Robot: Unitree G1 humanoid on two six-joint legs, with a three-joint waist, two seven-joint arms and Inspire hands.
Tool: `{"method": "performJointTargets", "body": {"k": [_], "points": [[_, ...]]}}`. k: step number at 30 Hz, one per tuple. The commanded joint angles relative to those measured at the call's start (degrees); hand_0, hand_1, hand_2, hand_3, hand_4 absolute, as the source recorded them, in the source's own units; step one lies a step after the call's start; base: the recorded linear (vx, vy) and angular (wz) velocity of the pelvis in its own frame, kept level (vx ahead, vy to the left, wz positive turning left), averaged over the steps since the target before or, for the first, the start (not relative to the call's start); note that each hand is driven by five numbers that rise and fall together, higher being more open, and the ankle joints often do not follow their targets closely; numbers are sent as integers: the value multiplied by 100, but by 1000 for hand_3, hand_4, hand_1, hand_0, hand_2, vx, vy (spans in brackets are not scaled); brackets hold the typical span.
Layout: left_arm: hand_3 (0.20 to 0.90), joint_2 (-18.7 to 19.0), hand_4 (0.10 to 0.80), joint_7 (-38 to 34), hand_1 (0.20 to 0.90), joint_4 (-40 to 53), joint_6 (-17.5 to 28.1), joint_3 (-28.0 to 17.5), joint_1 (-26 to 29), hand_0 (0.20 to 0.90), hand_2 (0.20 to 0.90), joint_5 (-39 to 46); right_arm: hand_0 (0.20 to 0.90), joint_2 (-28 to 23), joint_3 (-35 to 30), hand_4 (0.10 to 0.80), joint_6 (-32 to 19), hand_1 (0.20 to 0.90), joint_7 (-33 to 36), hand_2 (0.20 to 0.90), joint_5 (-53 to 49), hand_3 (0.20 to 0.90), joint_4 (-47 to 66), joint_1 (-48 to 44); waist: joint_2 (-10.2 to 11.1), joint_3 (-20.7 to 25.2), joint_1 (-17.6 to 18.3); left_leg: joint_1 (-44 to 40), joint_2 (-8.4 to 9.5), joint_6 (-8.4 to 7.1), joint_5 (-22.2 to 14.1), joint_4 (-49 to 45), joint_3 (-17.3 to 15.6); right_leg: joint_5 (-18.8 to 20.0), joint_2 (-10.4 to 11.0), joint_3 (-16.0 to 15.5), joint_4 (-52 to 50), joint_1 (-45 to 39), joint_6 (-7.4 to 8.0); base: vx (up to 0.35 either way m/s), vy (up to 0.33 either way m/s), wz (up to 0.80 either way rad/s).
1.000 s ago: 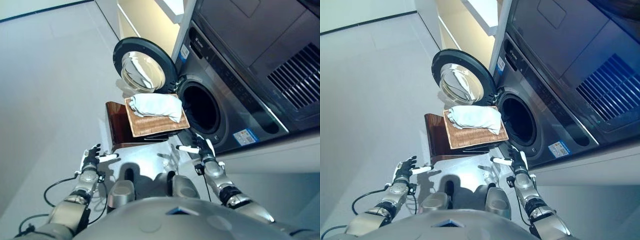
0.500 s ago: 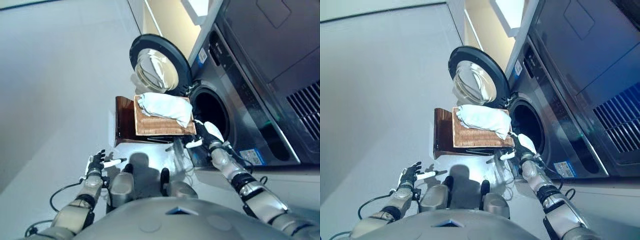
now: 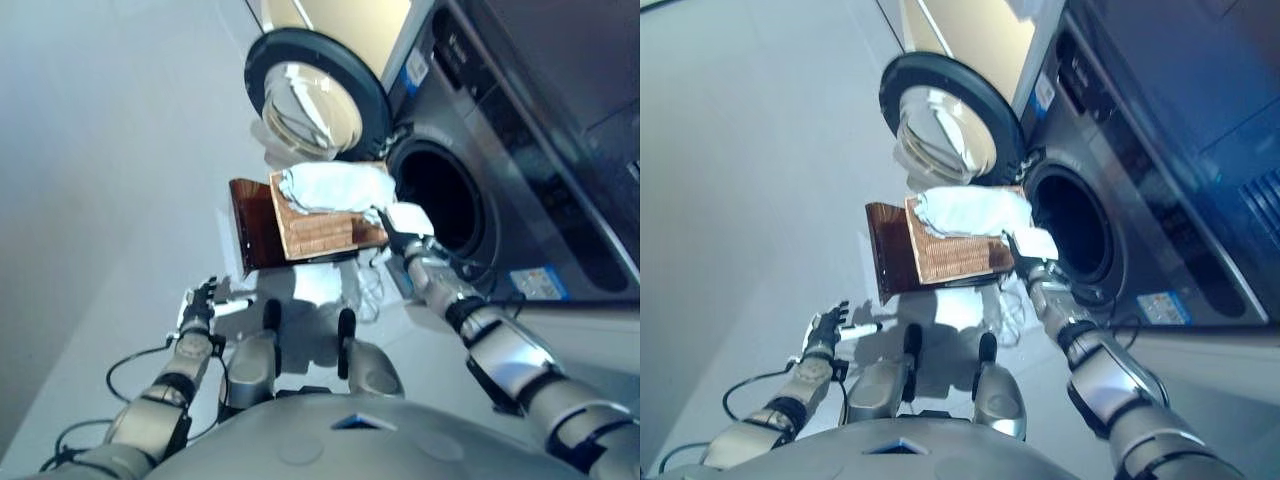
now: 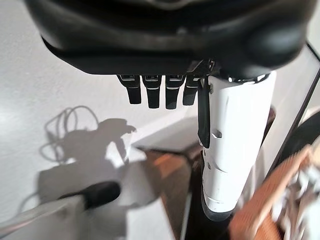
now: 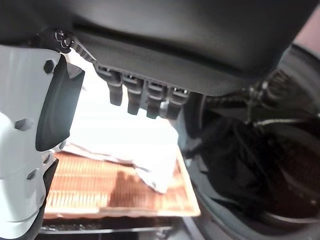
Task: Pick up the clothes and place them into the washing machine
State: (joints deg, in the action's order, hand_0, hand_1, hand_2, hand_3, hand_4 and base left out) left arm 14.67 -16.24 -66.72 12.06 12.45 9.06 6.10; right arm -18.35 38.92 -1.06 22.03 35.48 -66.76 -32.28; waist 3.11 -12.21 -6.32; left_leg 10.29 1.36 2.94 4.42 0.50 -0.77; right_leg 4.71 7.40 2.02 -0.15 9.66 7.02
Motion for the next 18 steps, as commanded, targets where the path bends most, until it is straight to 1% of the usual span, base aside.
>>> {"method": "performJointTargets", "body": {"k": [1,3,4,6,9,10,11,12,13,15,18], "points": [[900,194,800,-199,900,298,348,204,5,900,900,229,900,-355,86,800,352,900,587,900,401,900,64,-779,-48,97,-120,359,-260,-528,-156,-296,211,-52,52,135,-404,242,157,-72,-39,15],[900,130,800,-243,900,406,370,299,7,900,900,322,900,-367,132,800,492,900,699,900,509,900,-149,-959,-72,44,-148,492,-228,-536,-144,-303,210,-6,106,34,-298,321,154,-52,-16,14],[900,105,800,-245,900,438,365,360,15,900,900,371,900,-349,209,800,594,900,738,900,625,900,-300,-1106,-100,37,-159,548,-214,-529,-133,-303,240,-16,94,1,-312,398,140,-44,12,17],[900,31,800,-249,900,423,375,501,86,900,900,452,900,-438,300,800,726,900,817,900,817,900,-515,-1441,-210,-131,-162,760,-161,-531,-119,-402,316,-37,81,-14,-414,628,108,-59,14,14],[900,26,800,-279,900,512,389,564,129,900,900,525,900,-559,374,800,810,900,865,900,861,900,-613,-1704,-271,-203,-175,891,-135,-534,-102,-435,367,-44,72,-44,-461,775,89,-20,-10,13],[900,7,800,-260,900,538,393,624,150,900,900,570,900,-689,401,800,889,900,908,900,898,900,-714,-1928,-344,-295,-187,997,-144,-556,-78,-455,386,-67,68,-77,-508,871,76,-16,-13,12],[900,6,800,-260,900,537,393,625,153,900,900,571,900,-690,401,800,888,900,908,900,897,900,-715,-1930,-345,-295,-186,1001,-144,-557,-79,-458,388,-68,67,-78,-510,875,76,-1,-19,11],[900,-17,800,-274,900,587,380,677,190,900,900,614,900,-821,426,800,939,900,983,900,898,900,-747,-2117,-414,-373,-208,1097,-144,-573,-53,-465,408,-103,37,-120,-586,987,58,7,-9,7],[900,-19,800,-274,900,586,380,677,194,900,900,614,900,-824,427,800,938,900,983,900,897,900,-749,-2120,-416,-372,-207,1103,-144,-574,-53,-467,411,-105,36,-122,-592,994,58,3,-31,9],[900,-15,800,-279,900,671,397,769,250,900,900,672,900,-1020,437,800,969,900,1065,900,837,900,-848,-2407,-527,-461,-230,1256,-170,-623,9,-463,459,-156,-3,-212,-714,1170,34,8,-40,4],[900,2,800,-289,900,823,412,822,269,900,900,730,900,-1097,513,800,1004,900,1091,900,851,900,-870,-2572,-594,-510,-250,1350,-180,-654,21,-472,478,-216,-25,-266,-786,1277,27,31,-30,17]]}}
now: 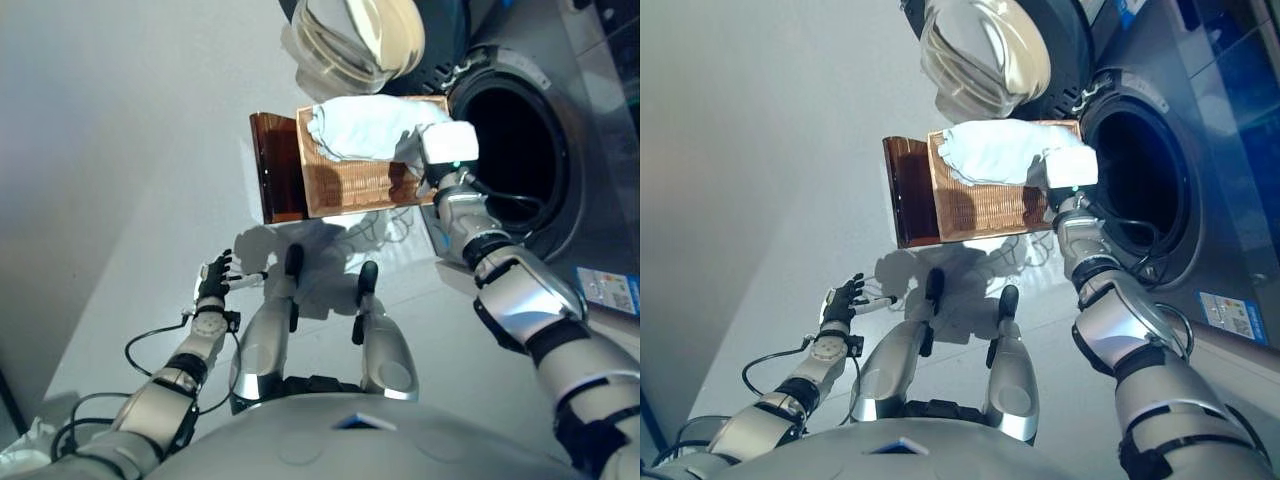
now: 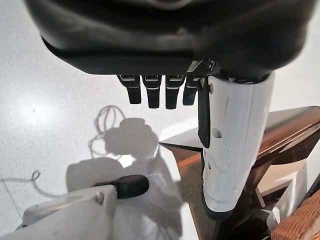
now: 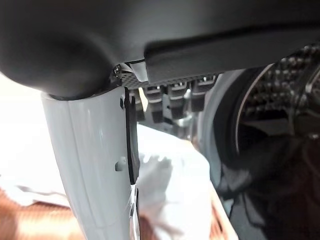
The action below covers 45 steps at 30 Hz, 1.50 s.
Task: Pick up the clothes and place them into the washing machine
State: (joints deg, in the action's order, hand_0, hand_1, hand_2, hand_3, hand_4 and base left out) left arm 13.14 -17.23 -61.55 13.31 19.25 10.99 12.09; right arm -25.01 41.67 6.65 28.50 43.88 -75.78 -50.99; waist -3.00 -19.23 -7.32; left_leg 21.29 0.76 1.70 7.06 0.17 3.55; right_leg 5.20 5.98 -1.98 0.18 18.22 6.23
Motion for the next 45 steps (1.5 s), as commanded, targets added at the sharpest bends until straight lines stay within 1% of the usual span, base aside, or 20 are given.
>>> {"method": "performJointTargets", "body": {"k": [1,5,8,9,12,16,17,18,20,21,23,24,26,28,32,33,36,38,42,45], "points": [[900,149,800,-191,900,309,284,143,75,900,900,139,900,-468,261,800,238,900,448,900,30,900,54,-740,-12,173,-144,292,-121,-537,-244,-461,50,-276,107,130,-851,477,100,32,-22,17],[900,153,800,-184,900,499,313,192,73,900,900,261,900,-566,404,800,251,900,465,900,12,900,0,-1128,-98,57,-180,535,-105,-567,-285,-619,70,-366,52,115,-1020,722,73,19,-21,1],[900,139,800,-177,900,562,316,194,75,900,900,345,900,-663,374,800,237,900,513,900,-110,900,-34,-1293,-160,-14,-199,759,-83,-582,-325,-775,89,-431,32,105,-1197,961,59,31,-19,0],[900,157,800,-211,900,679,344,220,93,900,900,390,900,-710,443,800,250,900,559,900,-116,900,-78,-1422,-227,-66,-221,877,-51,-590,-365,-856,110,-505,17,83,-1340,1107,48,53,-22,4],[900,162,800,-247,900,791,382,198,95,900,900,446,900,-782,456,800,259,900,602,900,-111,900,-83,-1469,-270,-86,-236,1006,-37,-593,-372,-899,123,-546,19,61,-1411,1232,47,35,-5,11],[900,193,800,-291,900,1018,446,178,110,900,900,614,900,-922,587,800,273,900,591,900,-140,900,-199,-1767,-373,-169,-285,1341,-9,-607,-380,-1010,155,-632,-3,30,-1702,1628,30,38,0,7],[900,195,800,-283,900,1063,449,187,112,900,900,620,900,-945,587,800,273,900,602,900,-156,900,-193,-1788,-379,-181,-281,1386,-5,-610,-380,-1028,159,-641,7,30,-1723,1674,30,18,-10,7],[900,210,800,-335,900,1147,467,181,118,900,900,627,900,-1050,601,800,270,900,640,900,-206,900,-223,-1929,-421,-224,-289,1611,33,-623,-402,-1138,164,-708,8,8,-1876,1901,21,30,-2,10],[900,209,800,-321,900,1176,477,183,112,900,900,636,900,-1083,643,800,267,900,651,900,-203,900,-228,-1981,-432,-229,-287,1695,37,-631,-406,-1177,175,-716,12,16,-1941,1998,21,17,-1,18],[900,211,800,-350,900,1236,501,167,133,900,900,666,900,-1198,625,800,281,900,705,900,-243,900,-270,-2091,-477,-238,-318,1894,66,-635,-415,-1232,186,-759,14,-12,-2045,2192,20,8,-4,17],[900,226,800,-374,900,1296,519,174,147,900,900,679,900,-1257,664,800,297,900,737,900,-259,900,-300,-2179,-500,-249,-335,1971,86,-638,-425,-1260,192,-791,27,-30,-2115,2280,20,0,5,12],[900,211,800,-403,900,1345,526,174,182,900,900,697,900,-1401,633,800,301,900,795,900,-347,900,-337,-2335,-561,-278,-361,2191,119,-661,-417,-1373,208,-808,61,-48,-2269,2502,25,-9,15,9],[900,202,800,-394,900,1335,533,189,199,900,900,721,900,-1436,667,800,312,900,822,900,-373,900,-349,-2375,-572,-270,-357,2255,129,-666,-423,-1384,225,-829,70,-57,-2292,2556,28,11,6,13],[900,190,800,-416,900,1527,552,255,180,900,900,693,900,-1535,594,800,317,900,988,900,-505,900,-273,-2429,-642,-276,-338,2416,171,-662,-414,-1446,240,-840,82,-24,-2413,2718,27,36,28,14],[900,178,800,-432,900,1544,568,244,63,900,900,694,900,-1487,373,800,289,900,1118,900,-763,900,-104,-2358,-638,-295,-317,2348,192,-644,-394,-1412,223,-844,44,-20,-2414,2663,19,35,19,10],[900,184,800,-507,900,1440,576,205,50,900,900,669,900,-1309,242,800,275,900,1242,900,-918,900,72,-2294,-585,-296,-288,2278,202,-634,-391,-1372,227,-848,12,-29,-2368,2605,1,0,0,0],[900,190,800,-544,900,1412,573,186,45,900,900,662,900,-1204,143,800,273,900,1320,900,-1006,900,169,-2254,-560,-296,-263,2254,199,-625,-391,-1362,231,-840,-10,-8,-2390,2609,-5,0,0,0],[900,176,800,-662,900,1206,555,139,97,900,900,567,900,-1008,-68,800,231,900,1499,900,-1161,900,426,-2118,-478,-296,-184,2150,205,-617,-404,-1316,215,-795,-1,-1,-2278,2510,-19,-16,13,-1],[900,204,800,-729,900,1000,567,42,226,900,900,548,900,-783,-76,800,219,900,1532,900,-1103,900,847,-2086,-394,-308,-75,1961,171,-610,-354,-1173,211,-705,4,58,-2130,2340,-15,-22,17,-4],[900,213,800,-737,900,869,587,-3,263,900,900,561,900,-702,0,800,228,900,1558,900,-1012,900,884,-2097,-357,-326,-58,1867,147,-618,-318,-1081,190,-669,7,65,-2015,2249,-15,-27,2,-10]]}}
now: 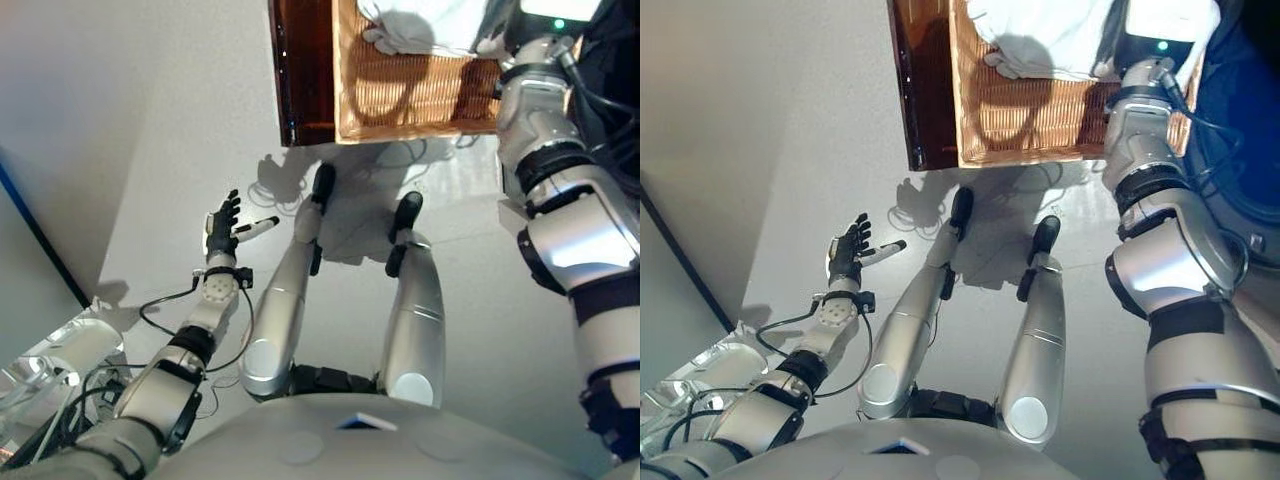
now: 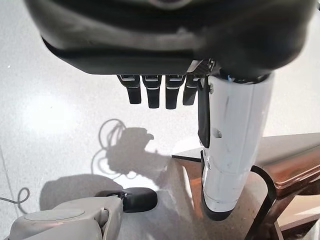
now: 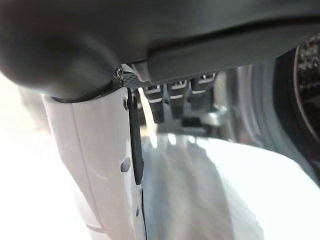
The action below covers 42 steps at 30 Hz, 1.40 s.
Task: Pick up the clothes and place them into the washing machine
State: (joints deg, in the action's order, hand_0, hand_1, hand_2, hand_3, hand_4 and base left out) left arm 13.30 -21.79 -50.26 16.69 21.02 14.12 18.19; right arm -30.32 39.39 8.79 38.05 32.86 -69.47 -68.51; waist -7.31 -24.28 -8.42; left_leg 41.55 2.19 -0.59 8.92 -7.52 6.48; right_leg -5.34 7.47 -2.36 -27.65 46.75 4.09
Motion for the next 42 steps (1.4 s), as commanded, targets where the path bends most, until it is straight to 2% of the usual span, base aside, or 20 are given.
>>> {"method": "performJointTargets", "body": {"k": [1,17,25,31,33,34,42], "points": [[900,197,800,-281,900,-261,249,-180,-48,900,900,-49,900,-171,229,800,14,900,603,900,90,900,252,-346,73,176,53,-163,4,-389,-503,-310,-104,384,-143,102,771,-607,199,-16,-6,-11],[900,200,800,-252,900,-407,325,-137,-56,900,900,122,900,-94,445,800,5,900,579,900,177,900,-434,-629,92,167,-105,-126,-25,-436,-395,-223,-1,332,-192,-18,805,-669,178,-1,-4,-1],[900,252,800,-227,900,-232,374,-44,30,900,900,235,900,-432,632,800,-4,900,457,900,127,900,-900,-871,-34,88,-294,280,20,-475,-386,-377,65,214,-167,-131,514,-272,177,-1,-10,7],[900,297,800,-204,900,-60,423,-51,35,900,900,291,900,-707,740,800,-39,900,297,900,161,900,-1056,-1038,-127,32,-394,864,90,-489,-512,-904,97,36,-116,-168,-59,272,145,-6,-10,10],[900,313,800,-225,900,216,449,7,0,900,900,282,900,-739,734,800,-39,900,285,900,125,900,-1075,-1030,-153,41,-421,907,108,-480,-533,-922,108,14,-112,-172,-85,314,146,50,-32,15],[900,316,800,-231,900,402,458,8,-90,900,900,245,900,-784,705,800,-52,900,277,900,116,900,-1064,-979,-148,56,-420,892,159,-486,-733,-1026,125,-199,-70,-156,-202,292,167,98,-46,14],[900,415,800,-194,900,883,476,18,-436,900,900,75,900,-949,666,800,38,900,152,900,287,900,-1223,-748,-320,129,-561,1107,253,-495,-773,-1208,191,-360,40,-196,-574,534,151,9,-4,13]]}}
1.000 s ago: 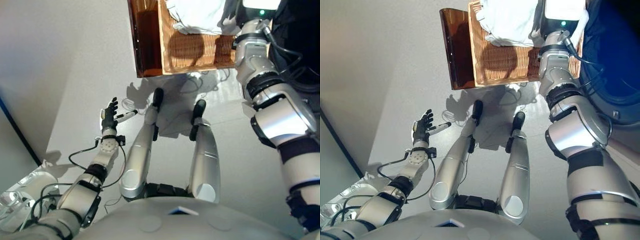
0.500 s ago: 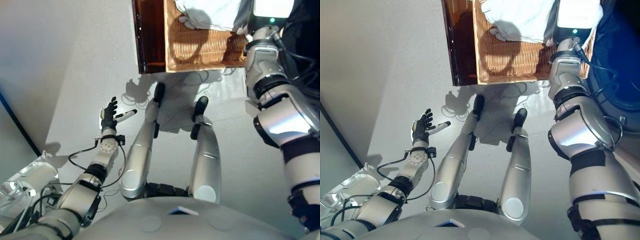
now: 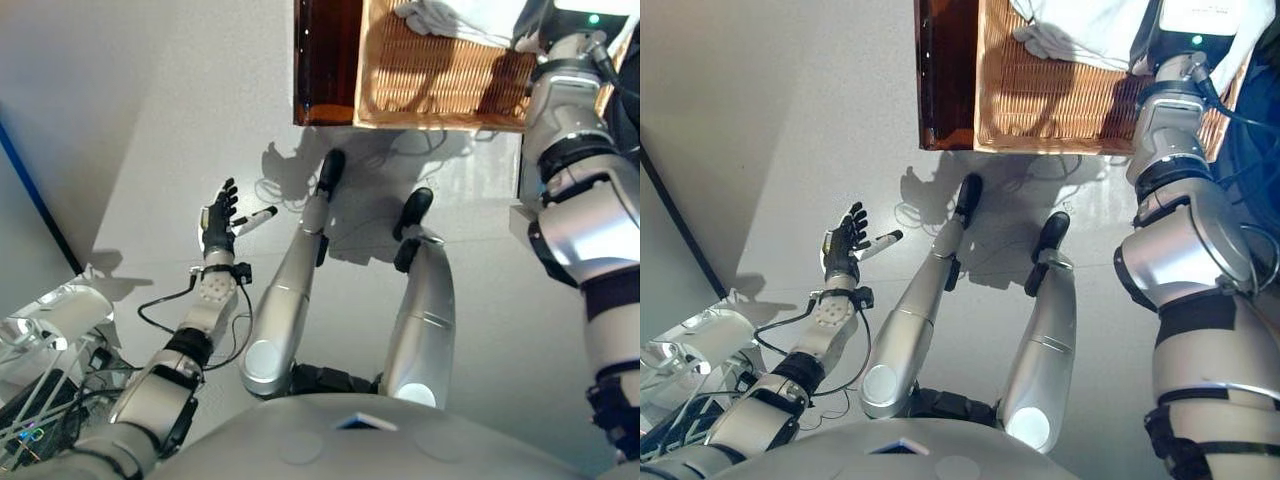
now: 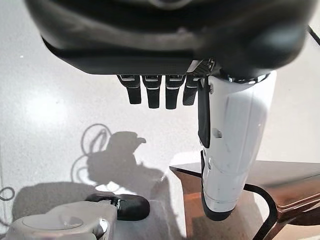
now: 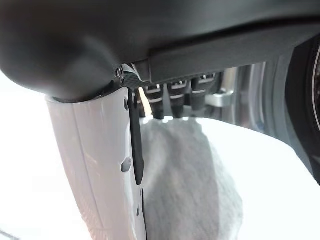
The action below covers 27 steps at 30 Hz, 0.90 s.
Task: Pick up the clothes and place them into the washing machine
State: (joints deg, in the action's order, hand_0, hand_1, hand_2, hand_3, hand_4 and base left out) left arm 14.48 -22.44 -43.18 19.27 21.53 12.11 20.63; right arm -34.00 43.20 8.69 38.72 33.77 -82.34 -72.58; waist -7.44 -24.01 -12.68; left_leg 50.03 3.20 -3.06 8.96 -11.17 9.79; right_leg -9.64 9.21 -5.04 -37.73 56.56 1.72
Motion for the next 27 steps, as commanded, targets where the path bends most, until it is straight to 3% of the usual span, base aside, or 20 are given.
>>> {"method": "performJointTargets", "body": {"k": [1,2,3,19,23,24,25,27], "points": [[900,297,800,-129,900,178,218,-33,-236,900,900,-169,900,-581,285,800,49,900,86,900,196,900,63,-341,-306,105,-134,262,153,-248,-778,-844,-140,70,-133,72,433,-444,388,-13,12,6],[900,307,800,-135,900,191,217,-28,-264,900,900,-194,576,-599,259,569,56,576,80,576,197,576,49,-318,-314,106,-150,282,163,-244,-780,-866,-138,55,-126,67,400,-429,385,-14,8,6],[900,307,800,-140,900,242,210,-31,-278,900,900,-215,200,-613,258,300,64,200,86,200,208,200,54,-310,-328,99,-160,306,181,-242,-784,-899,-147,51,-124,73,369,-405,380,-29,20,8],[900,371,800,-154,900,399,131,-77,-313,900,900,-362,200,-484,-22,300,154,200,207,200,61,200,237,-118,-343,108,-76,135,196,-212,-769,-839,-196,93,-115,125,404,-528,365,-5,7,3],[900,416,800,-159,900,399,99,-109,-291,900,900,-355,200,-353,-273,300,-2,200,239,200,-381,200,383,-201,-277,131,7,-96,169,-210,-743,-697,-229,161,-148,142,613,-760,360,-24,9,-4],[900,426,800,-156,900,350,80,-96,-229,900,900,-351,200,-295,-480,300,-110,200,279,200,-736,200,450,-235,-273,134,24,-186,126,-199,-527,-555,-258,421,-193,126,823,-858,340,1,4,-11],[900,424,800,-156,900,345,79,-93,-236,900,900,-351,200,-292,-477,300,-111,200,276,200,-736,200,449,-226,-243,149,45,-257,150,-207,-718,-595,-256,225,-174,158,760,-917,363,-97,32,-19],[900,459,800,-146,900,273,67,-77,-150,900,900,-411,200,-135,-717,300,-294,200,333,200,-1179,200,605,-231,-215,133,101,-477,88,-196,-481,-378,-298,520,-223,147,1060,-1142,345,-48,25,-20]]}}
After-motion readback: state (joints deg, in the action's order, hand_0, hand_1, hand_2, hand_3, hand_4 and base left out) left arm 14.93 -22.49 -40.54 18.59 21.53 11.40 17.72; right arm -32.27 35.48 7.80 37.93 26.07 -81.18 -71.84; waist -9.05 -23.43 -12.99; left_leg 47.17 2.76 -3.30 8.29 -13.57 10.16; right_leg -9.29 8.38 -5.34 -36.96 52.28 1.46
